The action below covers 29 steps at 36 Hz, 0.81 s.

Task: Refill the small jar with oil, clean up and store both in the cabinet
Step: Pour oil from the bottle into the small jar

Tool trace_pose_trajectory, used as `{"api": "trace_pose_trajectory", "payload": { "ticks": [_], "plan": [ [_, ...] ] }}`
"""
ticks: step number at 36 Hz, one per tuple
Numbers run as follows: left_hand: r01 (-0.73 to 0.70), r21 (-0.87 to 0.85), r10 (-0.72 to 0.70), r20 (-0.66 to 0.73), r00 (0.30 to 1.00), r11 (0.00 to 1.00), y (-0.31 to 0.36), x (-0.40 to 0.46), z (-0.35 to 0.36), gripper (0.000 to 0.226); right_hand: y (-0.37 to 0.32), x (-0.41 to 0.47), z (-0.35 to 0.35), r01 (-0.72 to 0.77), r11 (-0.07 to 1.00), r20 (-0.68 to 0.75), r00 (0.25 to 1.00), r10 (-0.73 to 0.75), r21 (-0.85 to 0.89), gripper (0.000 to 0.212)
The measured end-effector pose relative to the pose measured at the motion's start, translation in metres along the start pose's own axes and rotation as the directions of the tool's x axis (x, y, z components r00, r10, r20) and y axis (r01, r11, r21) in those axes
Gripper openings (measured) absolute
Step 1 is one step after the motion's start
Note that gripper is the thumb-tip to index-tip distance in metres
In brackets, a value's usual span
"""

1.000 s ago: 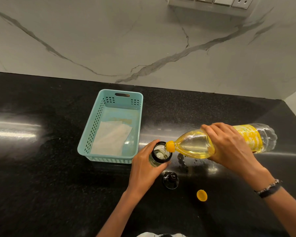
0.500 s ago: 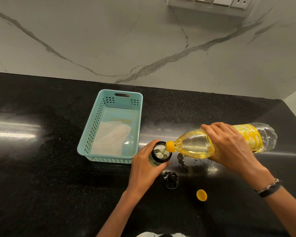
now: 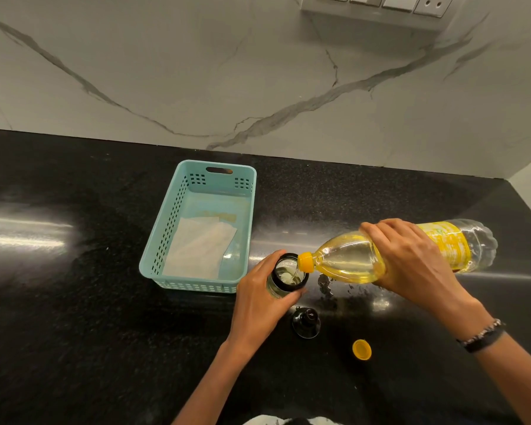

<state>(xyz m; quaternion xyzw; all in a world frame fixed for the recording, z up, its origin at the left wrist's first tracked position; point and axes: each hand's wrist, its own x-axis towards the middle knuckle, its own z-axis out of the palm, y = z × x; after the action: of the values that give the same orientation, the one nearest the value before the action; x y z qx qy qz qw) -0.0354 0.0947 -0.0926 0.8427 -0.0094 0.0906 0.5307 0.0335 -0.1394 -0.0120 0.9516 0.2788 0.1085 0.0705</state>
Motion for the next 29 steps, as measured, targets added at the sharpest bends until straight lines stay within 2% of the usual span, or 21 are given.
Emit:
{"api": "trace_pose_trajectory", "payload": {
  "ticks": [29],
  "plan": [
    [0.008,0.011,-0.008,-0.004,1.000,1.000,-0.0024,-0.0001,0.0010,0.067,-0.0001,0.0005,0.0008,-0.002,1.000,0.013,1.000,0.002,0.004,0.084]
  ]
}}
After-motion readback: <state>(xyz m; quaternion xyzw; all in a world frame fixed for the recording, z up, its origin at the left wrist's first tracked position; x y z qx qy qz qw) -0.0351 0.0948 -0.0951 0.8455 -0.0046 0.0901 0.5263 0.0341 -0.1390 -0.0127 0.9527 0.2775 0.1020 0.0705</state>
